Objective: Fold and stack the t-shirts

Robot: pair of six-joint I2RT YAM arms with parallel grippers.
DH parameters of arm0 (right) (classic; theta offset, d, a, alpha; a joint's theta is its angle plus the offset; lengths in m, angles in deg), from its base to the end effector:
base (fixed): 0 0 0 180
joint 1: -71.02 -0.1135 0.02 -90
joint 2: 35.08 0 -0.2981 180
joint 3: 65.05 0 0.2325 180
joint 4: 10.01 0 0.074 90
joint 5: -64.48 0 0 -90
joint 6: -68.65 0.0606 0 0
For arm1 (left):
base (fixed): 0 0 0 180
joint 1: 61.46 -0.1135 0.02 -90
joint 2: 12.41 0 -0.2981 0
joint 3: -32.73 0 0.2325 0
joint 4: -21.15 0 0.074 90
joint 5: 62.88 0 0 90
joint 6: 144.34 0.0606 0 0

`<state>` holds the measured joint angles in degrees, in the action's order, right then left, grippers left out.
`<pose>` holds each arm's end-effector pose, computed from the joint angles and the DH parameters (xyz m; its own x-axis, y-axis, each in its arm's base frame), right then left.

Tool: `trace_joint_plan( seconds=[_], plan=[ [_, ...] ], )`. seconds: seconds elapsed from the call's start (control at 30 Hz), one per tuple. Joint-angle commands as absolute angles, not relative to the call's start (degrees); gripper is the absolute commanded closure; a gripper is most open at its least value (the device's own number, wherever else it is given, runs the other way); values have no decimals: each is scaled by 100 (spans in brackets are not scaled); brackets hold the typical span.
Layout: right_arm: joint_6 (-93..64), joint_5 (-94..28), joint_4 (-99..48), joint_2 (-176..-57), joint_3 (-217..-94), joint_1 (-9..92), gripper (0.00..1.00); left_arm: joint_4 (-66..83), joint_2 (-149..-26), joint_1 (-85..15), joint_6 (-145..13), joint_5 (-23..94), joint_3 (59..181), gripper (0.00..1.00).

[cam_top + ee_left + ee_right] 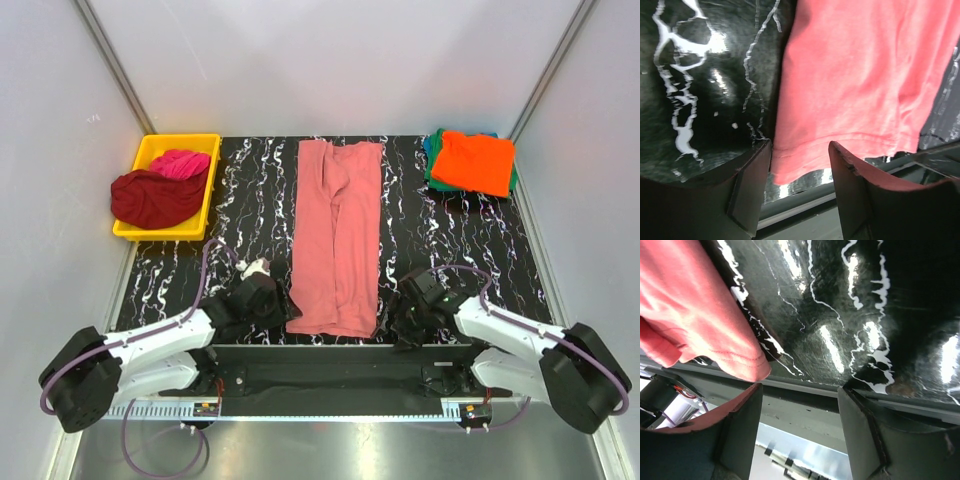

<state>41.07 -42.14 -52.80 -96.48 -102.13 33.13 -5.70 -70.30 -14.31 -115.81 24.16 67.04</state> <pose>0.1003 0.1000 0.1578 -0.9361 0.3478 0.0535 0.3313 0.8200 0.4668 0.1113 -0.1154 0.1693 -0.8740 -0.3480 -0.3392 -0.1216 0.8324 -0.5407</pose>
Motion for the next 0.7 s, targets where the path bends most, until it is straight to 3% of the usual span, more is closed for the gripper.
trace_joint_plan(
  seconds=[0.0,0.43,0.67],
  plan=[
    [4009,-3791,-4308,-9966,-10478,3322,32,-602,-7156,-1427,-11648,2598,6430,44],
    [4132,-3836,-4219,-9256,-10496,3331,36,-610,-6823,-1418,-11753,2677,6131,47],
    [3930,-3651,-4176,-10115,-10680,3322,37,-610,-6700,-1426,-11788,2677,6078,48]
  ],
)
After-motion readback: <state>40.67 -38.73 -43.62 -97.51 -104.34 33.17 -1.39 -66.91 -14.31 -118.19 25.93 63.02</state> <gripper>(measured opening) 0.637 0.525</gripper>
